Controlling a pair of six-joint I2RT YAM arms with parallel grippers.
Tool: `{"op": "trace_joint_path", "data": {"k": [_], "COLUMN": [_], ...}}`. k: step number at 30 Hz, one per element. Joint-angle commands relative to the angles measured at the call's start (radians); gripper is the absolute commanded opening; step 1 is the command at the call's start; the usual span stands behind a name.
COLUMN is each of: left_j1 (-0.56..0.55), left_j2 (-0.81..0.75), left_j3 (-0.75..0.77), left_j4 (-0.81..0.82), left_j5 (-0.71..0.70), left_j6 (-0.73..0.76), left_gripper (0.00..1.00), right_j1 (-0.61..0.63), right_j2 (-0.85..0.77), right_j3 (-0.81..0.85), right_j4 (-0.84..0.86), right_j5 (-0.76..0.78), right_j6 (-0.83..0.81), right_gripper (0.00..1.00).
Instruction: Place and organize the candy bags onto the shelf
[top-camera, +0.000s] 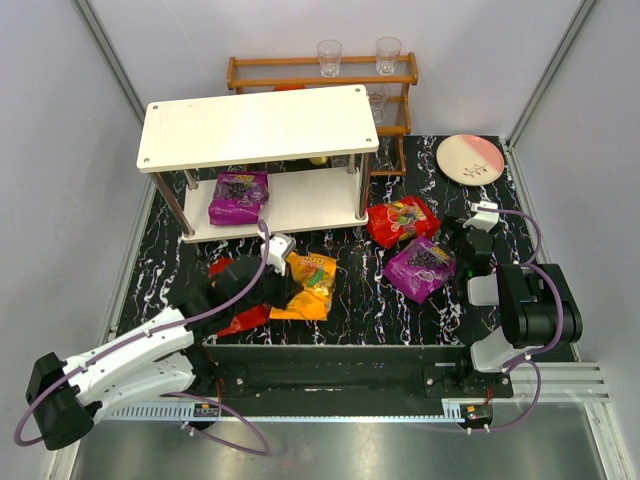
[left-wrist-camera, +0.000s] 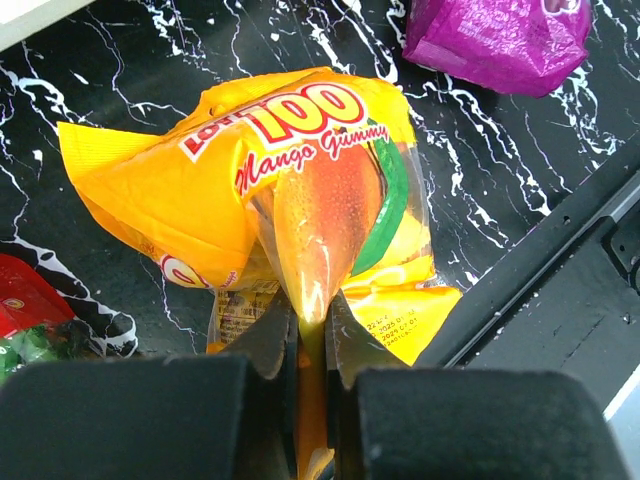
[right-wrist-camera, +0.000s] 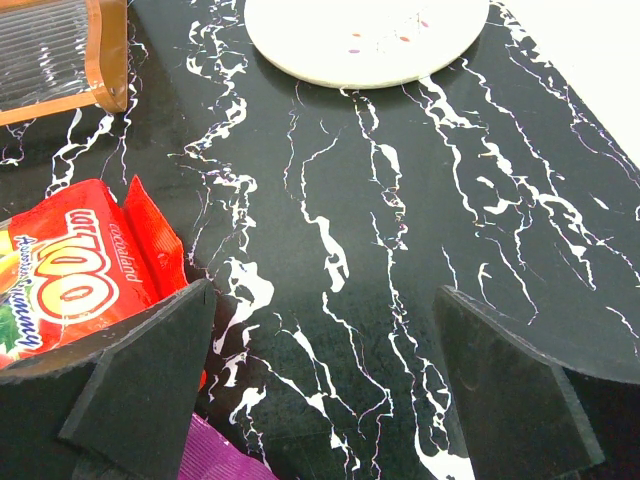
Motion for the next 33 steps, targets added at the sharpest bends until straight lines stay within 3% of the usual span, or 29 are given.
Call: {"op": "trace_joint_path", "data": {"k": [1, 16, 27, 29, 31, 33], "left_j1": [-0.001, -0.001, 0.0, 0.0, -0.001, 0.0], "left_j2": [-0.057, -0.004, 0.228, 0.265, 0.274, 0.256], "left_j3": [0.073, 0.017, -0.004, -0.001, -0.001, -0.003], "left_j4": [0.112, 0.346, 0.564, 0.572, 0.569, 0.552], "left_j5": [0.0, 0.042, 0.1, 0.099, 0.091, 0.07], "left_j6": [0.032, 0.029, -0.008, -0.011, -0.02, -0.023], "left_gripper": [0.0, 0.0, 0.0, 0.15, 0.54, 0.77], "right_j1": [0.0, -0.002, -0.002, 0.0, 0.0, -0.002], "right_j2": [0.0, 0.002, 0.002, 0.002, 0.002, 0.0], "right_j3": [0.024, 0.024, 0.024, 0.024, 0.024, 0.024], "right_j4": [0.043, 0.042, 0.043, 0.043, 0.043, 0.043], "right_j5": [-0.01, -0.01, -0.01, -0.008, -0.01, -0.008], "right_j6": [-0.014, -0.013, -0.014, -0.014, -0.014, -0.013], "right_gripper": [1.0, 1.0, 1.0, 1.0, 1.0, 1.0]}}
